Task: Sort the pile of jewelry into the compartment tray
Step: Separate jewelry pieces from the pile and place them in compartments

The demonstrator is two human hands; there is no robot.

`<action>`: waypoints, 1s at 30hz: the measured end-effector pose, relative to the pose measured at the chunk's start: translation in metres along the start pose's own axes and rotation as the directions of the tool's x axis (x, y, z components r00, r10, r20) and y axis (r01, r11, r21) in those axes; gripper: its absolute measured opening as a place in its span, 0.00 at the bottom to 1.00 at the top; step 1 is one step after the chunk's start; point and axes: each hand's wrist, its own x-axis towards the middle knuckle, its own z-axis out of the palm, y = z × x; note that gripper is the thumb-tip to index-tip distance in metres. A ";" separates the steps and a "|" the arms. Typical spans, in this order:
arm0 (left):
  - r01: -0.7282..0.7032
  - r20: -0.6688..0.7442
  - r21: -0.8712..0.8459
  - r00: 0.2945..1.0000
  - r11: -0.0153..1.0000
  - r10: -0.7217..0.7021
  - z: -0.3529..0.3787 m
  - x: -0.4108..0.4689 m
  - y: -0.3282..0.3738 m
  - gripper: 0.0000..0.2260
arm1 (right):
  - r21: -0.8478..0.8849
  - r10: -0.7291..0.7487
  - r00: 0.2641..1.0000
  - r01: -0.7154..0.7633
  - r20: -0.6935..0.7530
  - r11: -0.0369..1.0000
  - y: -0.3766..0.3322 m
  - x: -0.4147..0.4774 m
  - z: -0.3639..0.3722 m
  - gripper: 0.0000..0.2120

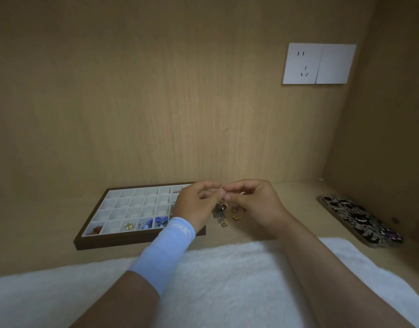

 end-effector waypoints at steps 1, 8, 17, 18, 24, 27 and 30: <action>-0.005 -0.003 0.000 1.000 1.000 0.005 -0.001 0.000 0.000 0.02 | -0.004 -0.003 1.000 0.003 -0.014 1.000 0.000 0.000 0.002 0.06; 0.007 0.003 0.032 1.000 0.999 -0.007 -0.020 -0.006 0.005 0.02 | -0.049 -0.097 0.995 0.096 -0.015 0.994 -0.008 -0.005 0.020 0.07; -0.081 0.130 0.254 0.990 0.964 0.049 -0.085 -0.032 0.000 0.04 | -0.253 -0.177 0.978 0.201 0.113 0.947 -0.007 -0.020 0.064 0.03; -0.078 0.140 0.261 0.989 0.962 0.042 -0.093 -0.035 -0.001 0.05 | -0.265 -0.187 0.974 0.215 0.127 0.940 -0.008 -0.022 0.069 0.03; -0.049 0.105 0.131 0.994 0.990 0.035 -0.132 -0.042 -0.012 0.04 | -0.256 -0.199 0.956 0.252 0.217 0.933 -0.026 -0.023 0.103 0.03; -0.040 0.045 0.083 0.998 0.996 0.037 -0.150 -0.039 -0.014 0.03 | -0.285 -0.198 0.951 0.263 0.237 0.922 -0.033 -0.011 0.122 0.04; -0.026 -0.023 0.053 0.999 0.998 0.027 -0.165 -0.036 -0.019 0.03 | -0.328 -0.182 0.942 0.272 0.280 0.905 -0.041 0.003 0.140 0.02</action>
